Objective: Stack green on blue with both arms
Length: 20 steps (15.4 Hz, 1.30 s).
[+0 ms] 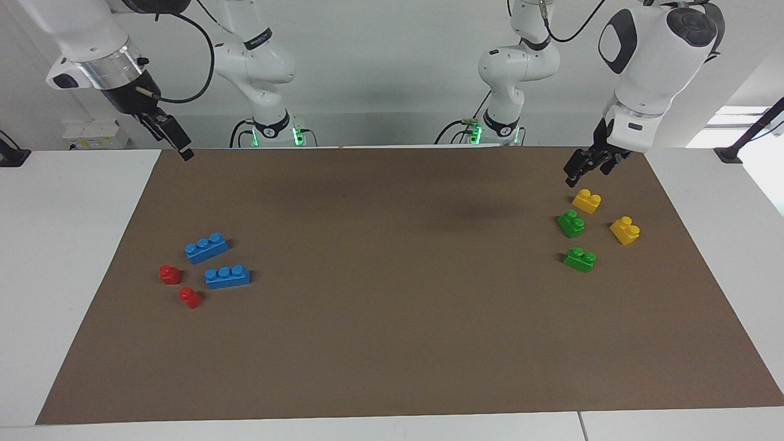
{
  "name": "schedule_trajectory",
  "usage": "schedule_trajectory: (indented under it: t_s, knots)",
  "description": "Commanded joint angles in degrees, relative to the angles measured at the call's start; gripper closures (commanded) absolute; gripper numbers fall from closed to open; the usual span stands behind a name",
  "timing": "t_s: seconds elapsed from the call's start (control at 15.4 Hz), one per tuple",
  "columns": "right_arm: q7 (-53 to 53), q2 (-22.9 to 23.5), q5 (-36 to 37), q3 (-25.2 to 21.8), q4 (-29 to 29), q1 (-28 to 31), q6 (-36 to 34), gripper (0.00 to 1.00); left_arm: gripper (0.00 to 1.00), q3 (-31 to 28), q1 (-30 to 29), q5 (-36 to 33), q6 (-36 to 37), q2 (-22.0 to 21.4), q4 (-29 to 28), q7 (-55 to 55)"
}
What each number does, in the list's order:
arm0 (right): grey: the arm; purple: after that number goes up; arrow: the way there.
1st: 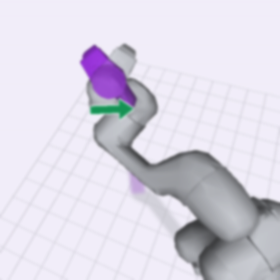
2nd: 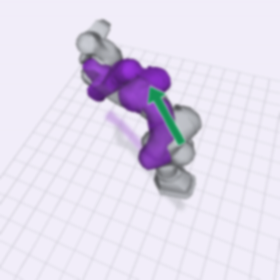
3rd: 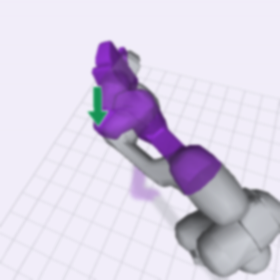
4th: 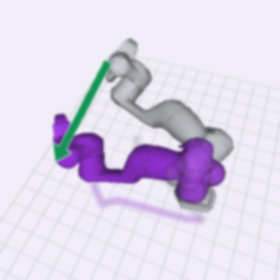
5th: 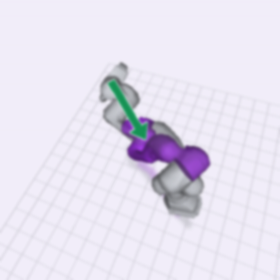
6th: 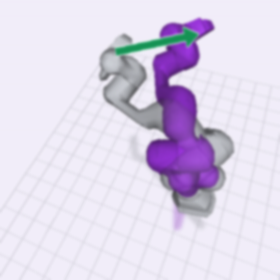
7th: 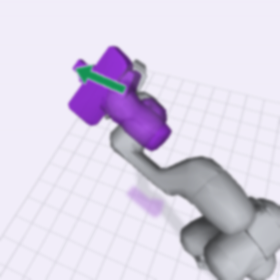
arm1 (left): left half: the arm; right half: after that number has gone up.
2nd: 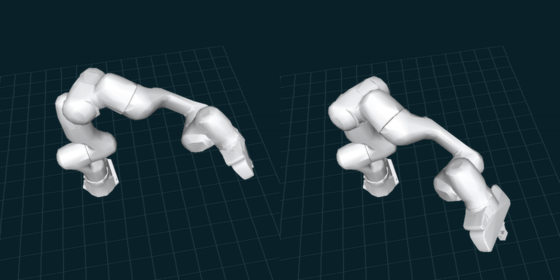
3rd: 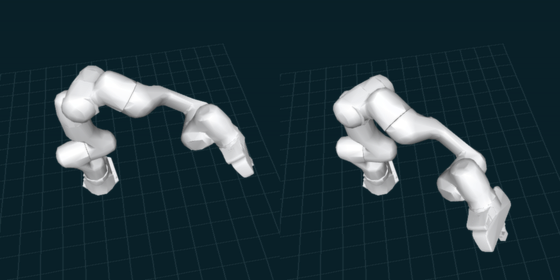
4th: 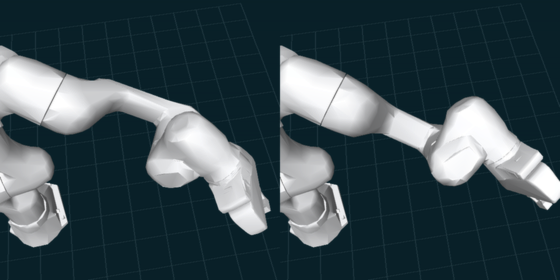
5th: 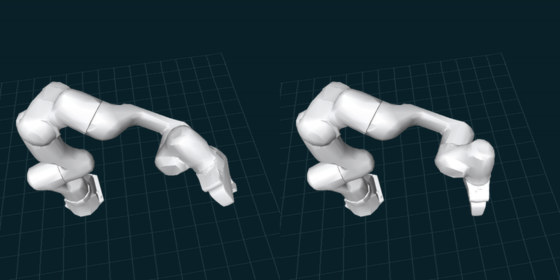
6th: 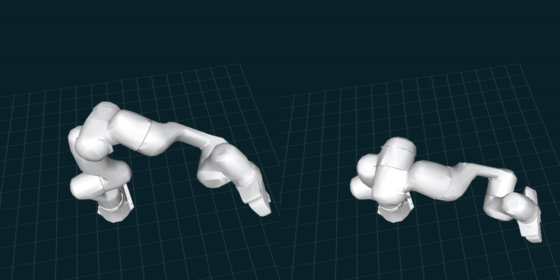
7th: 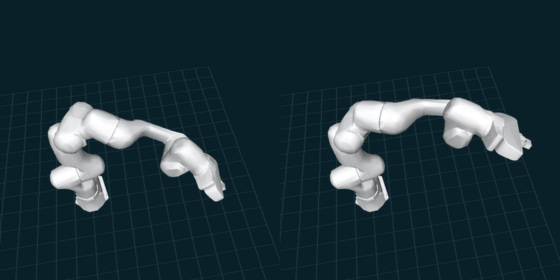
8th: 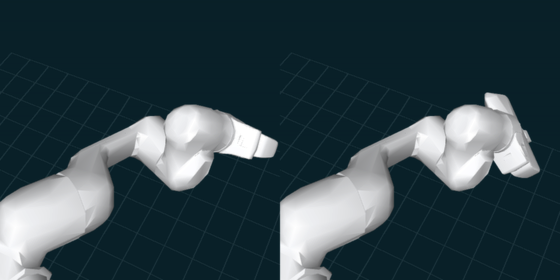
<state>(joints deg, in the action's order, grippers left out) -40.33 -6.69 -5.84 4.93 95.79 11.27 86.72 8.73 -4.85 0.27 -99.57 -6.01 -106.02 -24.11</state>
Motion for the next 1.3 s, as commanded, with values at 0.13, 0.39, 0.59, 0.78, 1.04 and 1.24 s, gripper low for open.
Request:
schedule_trajectory:
  t_s: [0.13,0.39,0.59,0.78,1.04,1.24]
  knots:
    - [-18.27,0.97,-5.4,0.43,1.33,1.12,3.19,0.0,0.0,-0.38,-0.34,0.78,-6.23,-4.97,-8.48,-9.45]
    - [-18.73,5.88,-7.95,0.43,0.11,3.23,3.19,0.01,0.0,-0.65,-1.65,2.44,-8.62,-5.33,-12.01,-15.61]
    - [-19.87,11.15,-9.98,0.43,-3.23,4.55,3.55,0.01,0.0,-0.65,-4.03,5.26,-10.99,-4.81,-14.03,-15.79]
    - [-22.25,14.15,-10.95,0.43,-3.59,4.64,7.4,0.01,0.0,-0.74,-4.73,5.27,-16.16,-3.4,-17.37,-17.71]
    - [-22.43,18.8,-11.39,0.43,-3.59,4.46,12.5,0.01,0.0,-0.74,-5.79,5.27,-21.61,1.51,-17.73,-18.78]
    - [-21.55,22.32,-11.21,0.43,-2.53,4.55,15.32,0.01,0.0,-0.74,-5.79,5.35,-27.06,5.47,-17.81,-21.05]
